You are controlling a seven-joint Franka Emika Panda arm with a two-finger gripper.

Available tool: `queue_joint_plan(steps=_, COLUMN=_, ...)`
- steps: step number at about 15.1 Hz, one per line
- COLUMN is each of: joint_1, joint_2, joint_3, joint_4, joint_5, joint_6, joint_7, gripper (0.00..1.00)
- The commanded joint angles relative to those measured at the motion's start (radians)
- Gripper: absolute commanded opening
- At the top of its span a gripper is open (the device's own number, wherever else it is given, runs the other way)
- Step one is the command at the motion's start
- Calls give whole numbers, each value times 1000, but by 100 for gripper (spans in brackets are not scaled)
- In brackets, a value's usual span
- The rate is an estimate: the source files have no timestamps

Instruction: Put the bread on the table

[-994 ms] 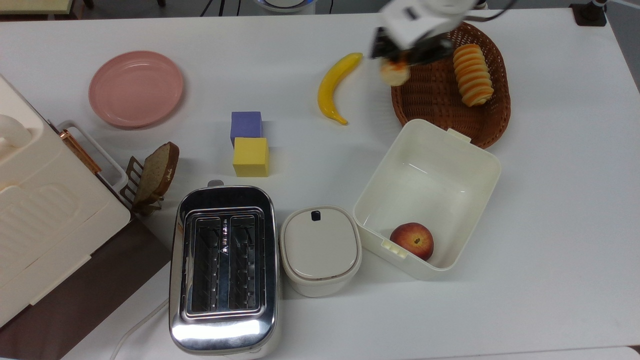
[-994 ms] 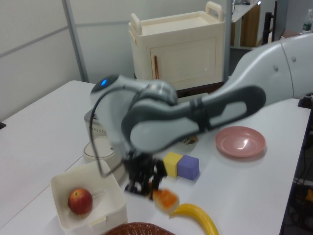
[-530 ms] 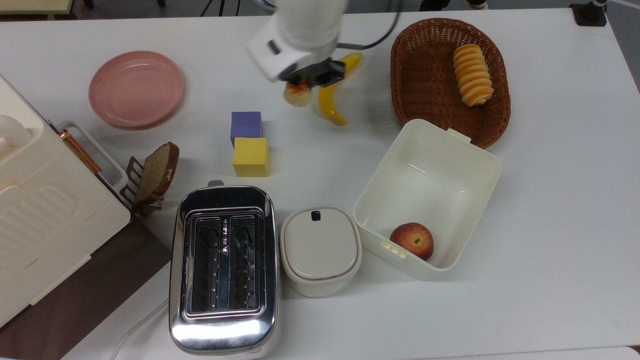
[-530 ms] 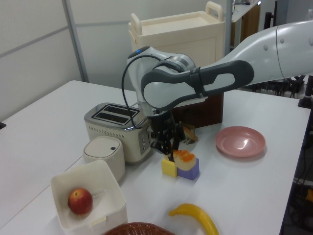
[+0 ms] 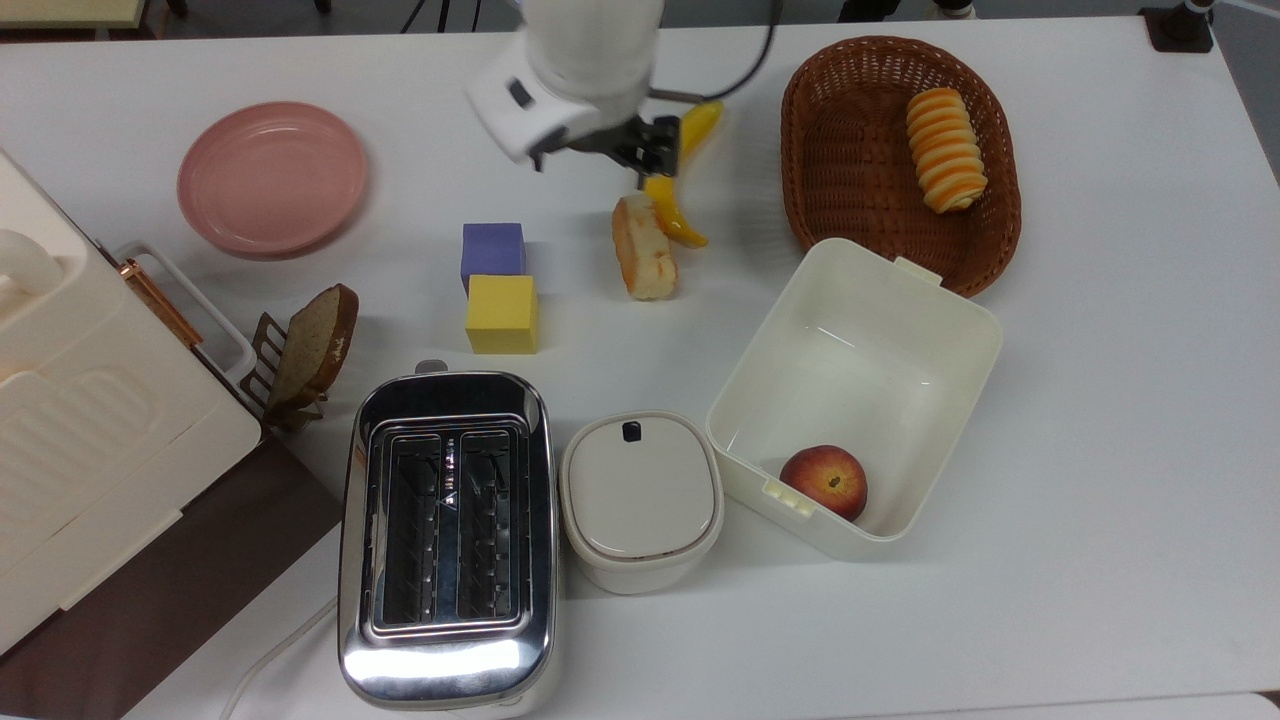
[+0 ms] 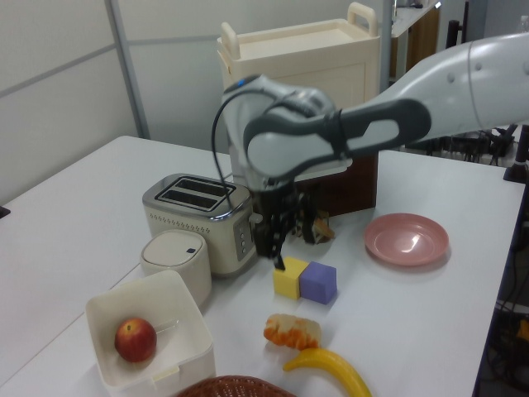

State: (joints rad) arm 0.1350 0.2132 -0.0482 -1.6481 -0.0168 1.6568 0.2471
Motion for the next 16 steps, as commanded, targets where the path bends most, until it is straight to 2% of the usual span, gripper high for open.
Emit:
queue_joint_plan(steps=1, joint_1=-130, joint_2=-113, joint_3=-4, joint_4=20, joint_5=-2, joint_6=-101, joint_7=-165, gripper=100)
queue_joint_plan(steps=6, joint_1=-276, joint_2=-158, joint_3=5, joint_4=39, joint_5=9, joint_6=-115, joint_7=-200, gripper=100)
queue_joint_plan(steps=16, joint_1=-298, joint_2=-187, joint_3=-6, joint_4=54, joint_5=44, joint_6=-129, joint_7=-227, gripper=100)
